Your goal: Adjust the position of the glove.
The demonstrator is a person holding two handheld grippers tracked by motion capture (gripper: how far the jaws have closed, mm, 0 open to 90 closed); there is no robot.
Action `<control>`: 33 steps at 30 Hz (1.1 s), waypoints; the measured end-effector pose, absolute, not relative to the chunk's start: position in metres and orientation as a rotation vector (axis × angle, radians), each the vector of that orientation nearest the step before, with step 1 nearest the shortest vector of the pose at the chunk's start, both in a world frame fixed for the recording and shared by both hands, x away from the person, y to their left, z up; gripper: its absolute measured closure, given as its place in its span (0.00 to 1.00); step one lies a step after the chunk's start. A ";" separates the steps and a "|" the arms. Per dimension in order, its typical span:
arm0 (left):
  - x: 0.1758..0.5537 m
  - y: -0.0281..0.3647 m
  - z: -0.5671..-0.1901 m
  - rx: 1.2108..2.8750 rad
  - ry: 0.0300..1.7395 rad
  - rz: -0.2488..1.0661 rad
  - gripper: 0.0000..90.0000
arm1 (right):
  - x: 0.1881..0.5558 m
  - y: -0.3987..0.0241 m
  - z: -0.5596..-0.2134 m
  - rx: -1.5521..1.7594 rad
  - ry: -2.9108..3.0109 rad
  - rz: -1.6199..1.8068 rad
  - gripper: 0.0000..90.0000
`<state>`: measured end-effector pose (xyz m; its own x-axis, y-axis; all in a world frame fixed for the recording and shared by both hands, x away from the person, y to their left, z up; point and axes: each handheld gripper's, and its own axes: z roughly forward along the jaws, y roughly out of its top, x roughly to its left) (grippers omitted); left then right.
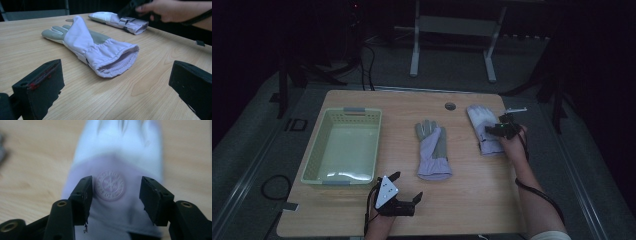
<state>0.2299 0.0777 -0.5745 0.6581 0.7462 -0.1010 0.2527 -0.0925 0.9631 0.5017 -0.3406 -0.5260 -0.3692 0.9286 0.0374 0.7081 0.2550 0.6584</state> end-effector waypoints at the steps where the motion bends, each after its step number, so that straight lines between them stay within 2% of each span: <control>1: 0.230 0.078 -0.574 1.657 0.830 0.501 0.00 | 0.503 -0.341 -0.533 1.516 2.197 0.844 0.49; 3: 0.230 0.078 -0.574 1.657 0.832 0.501 0.00 | 0.502 -0.343 -0.539 1.505 2.191 0.885 0.52; 6: 0.230 0.078 -0.574 1.655 0.834 0.500 0.00 | 0.502 -0.345 -0.538 1.501 2.219 0.921 0.68; 13: 0.230 0.079 -0.575 1.653 0.838 0.495 0.00 | 0.495 -0.344 -0.536 1.615 2.151 0.991 0.84; 22: 0.231 0.079 -0.574 1.656 0.842 0.487 0.00 | 0.469 -0.347 -0.507 1.596 2.104 1.020 0.88; 33: 0.230 0.077 -0.574 1.661 0.854 0.518 0.00 | 0.393 -0.347 -0.459 1.531 2.054 1.160 0.88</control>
